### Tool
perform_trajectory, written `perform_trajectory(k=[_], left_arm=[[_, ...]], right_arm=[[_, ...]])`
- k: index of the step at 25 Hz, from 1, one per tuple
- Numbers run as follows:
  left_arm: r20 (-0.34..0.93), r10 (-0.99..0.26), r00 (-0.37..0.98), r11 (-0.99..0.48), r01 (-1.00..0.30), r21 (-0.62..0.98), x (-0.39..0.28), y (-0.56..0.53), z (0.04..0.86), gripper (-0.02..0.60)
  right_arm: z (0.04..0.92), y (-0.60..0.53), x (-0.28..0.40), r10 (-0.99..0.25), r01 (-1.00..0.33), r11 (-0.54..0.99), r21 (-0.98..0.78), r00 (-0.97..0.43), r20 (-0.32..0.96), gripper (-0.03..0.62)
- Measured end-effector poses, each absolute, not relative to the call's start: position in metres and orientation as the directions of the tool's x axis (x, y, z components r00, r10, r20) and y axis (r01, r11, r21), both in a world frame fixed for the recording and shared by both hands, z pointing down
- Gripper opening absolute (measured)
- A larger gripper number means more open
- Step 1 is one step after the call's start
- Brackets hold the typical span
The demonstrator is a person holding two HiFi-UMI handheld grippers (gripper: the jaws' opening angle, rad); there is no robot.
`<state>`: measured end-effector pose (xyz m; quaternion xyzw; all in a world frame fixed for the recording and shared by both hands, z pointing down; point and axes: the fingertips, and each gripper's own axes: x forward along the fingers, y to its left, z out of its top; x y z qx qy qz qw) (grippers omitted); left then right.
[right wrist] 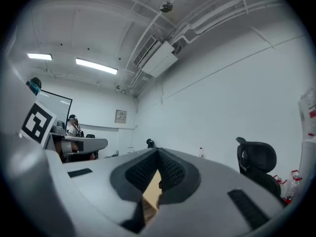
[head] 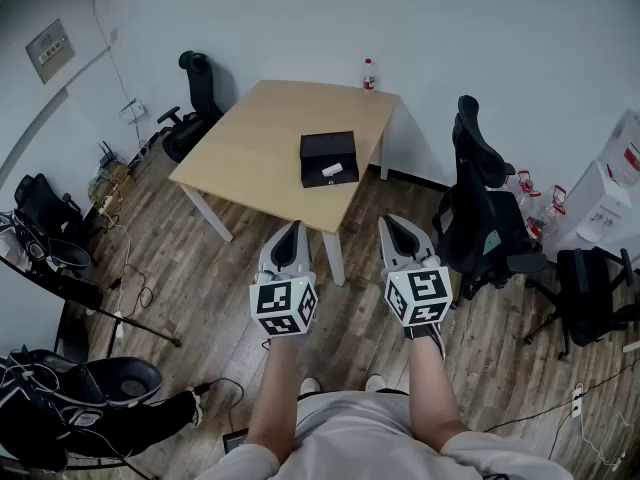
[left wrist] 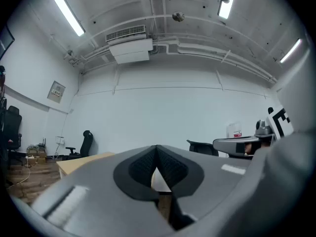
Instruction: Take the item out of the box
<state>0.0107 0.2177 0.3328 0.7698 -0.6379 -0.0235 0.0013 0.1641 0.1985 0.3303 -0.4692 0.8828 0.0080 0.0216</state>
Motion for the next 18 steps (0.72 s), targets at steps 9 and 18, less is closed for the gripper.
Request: perform_trajectory(k=[9, 18], left_arm=[[-0.027, -0.985, 0.171, -0.172, -0.985, 0.017, 0.041, 0.219, 0.342, 0.009], [-0.003, -0.99, 0.14, -0.14, -0.99, 0.019, 0.04, 0.212, 0.356, 0.009]], right_arm=[[0.338, 0.193, 0.196, -0.827, -0.828, 0.561, 0.018, -0.561, -0.033, 0.014], [0.351, 0.181, 0.188, -0.794, -0.794, 0.608, 0.013, -0.608, -0.024, 0.014]])
